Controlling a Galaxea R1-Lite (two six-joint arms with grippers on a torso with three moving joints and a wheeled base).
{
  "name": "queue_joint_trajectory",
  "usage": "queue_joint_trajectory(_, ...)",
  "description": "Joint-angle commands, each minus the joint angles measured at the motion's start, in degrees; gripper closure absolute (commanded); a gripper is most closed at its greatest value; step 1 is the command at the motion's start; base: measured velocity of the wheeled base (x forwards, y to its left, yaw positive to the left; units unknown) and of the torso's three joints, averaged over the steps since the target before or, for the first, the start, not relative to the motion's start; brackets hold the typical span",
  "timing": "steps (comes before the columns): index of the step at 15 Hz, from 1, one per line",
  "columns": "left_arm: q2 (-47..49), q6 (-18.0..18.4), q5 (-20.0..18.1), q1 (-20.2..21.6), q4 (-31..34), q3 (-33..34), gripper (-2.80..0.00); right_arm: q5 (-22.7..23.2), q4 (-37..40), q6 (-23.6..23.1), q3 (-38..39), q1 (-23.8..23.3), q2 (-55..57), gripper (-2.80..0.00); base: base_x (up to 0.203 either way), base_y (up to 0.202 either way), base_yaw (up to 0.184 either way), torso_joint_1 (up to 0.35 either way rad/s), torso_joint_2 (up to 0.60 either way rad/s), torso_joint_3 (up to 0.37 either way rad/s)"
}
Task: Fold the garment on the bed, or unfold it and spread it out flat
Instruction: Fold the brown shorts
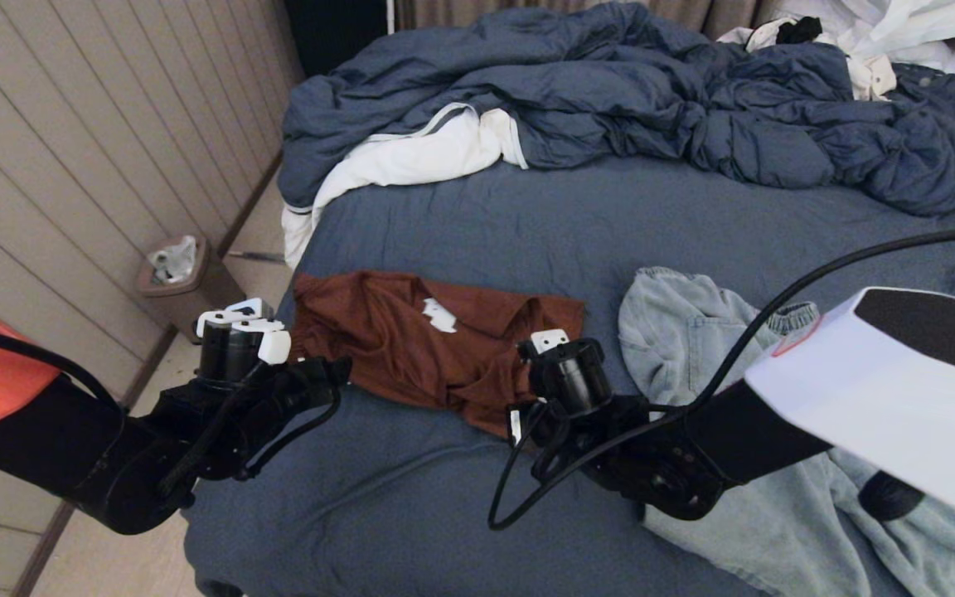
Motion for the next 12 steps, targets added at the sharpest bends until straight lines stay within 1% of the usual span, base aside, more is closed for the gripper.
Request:
queue_joint_trajectory(1,0.1,-0.2,0.1,0.0,-0.3,0.0,-2.8,-0.1,0.0,-0.7,-1.6,0.1,-4.4,0.0,0.0,0.0,0.0,0.0,0.0,0.0)
queue_joint_trajectory(4,0.1,-0.2,0.1,0.0,-0.3,0.0,-2.8,0.0,3.2,-1.3,-9.2,-0.4,-1.4,0.0,0.0,0.0,0.0,0.0,0.0,0.0)
queue_joint_trajectory(9,0.6,-0.3,0.1,0.0,-0.4,-0.1,-2.8,-0.1,10.5,-1.4,-28.7,-0.8,13.7,0.0,0.0,0.0,0.0,0.0,0.0,0.0)
queue_joint_trajectory(12,0.5,-0.3,0.1,0.0,-0.4,-0.1,-2.8,-0.8,13.2,-1.2,-37.2,-0.7,20.0,0.0,0.0,0.0,0.0,0.0,0.0,0.0)
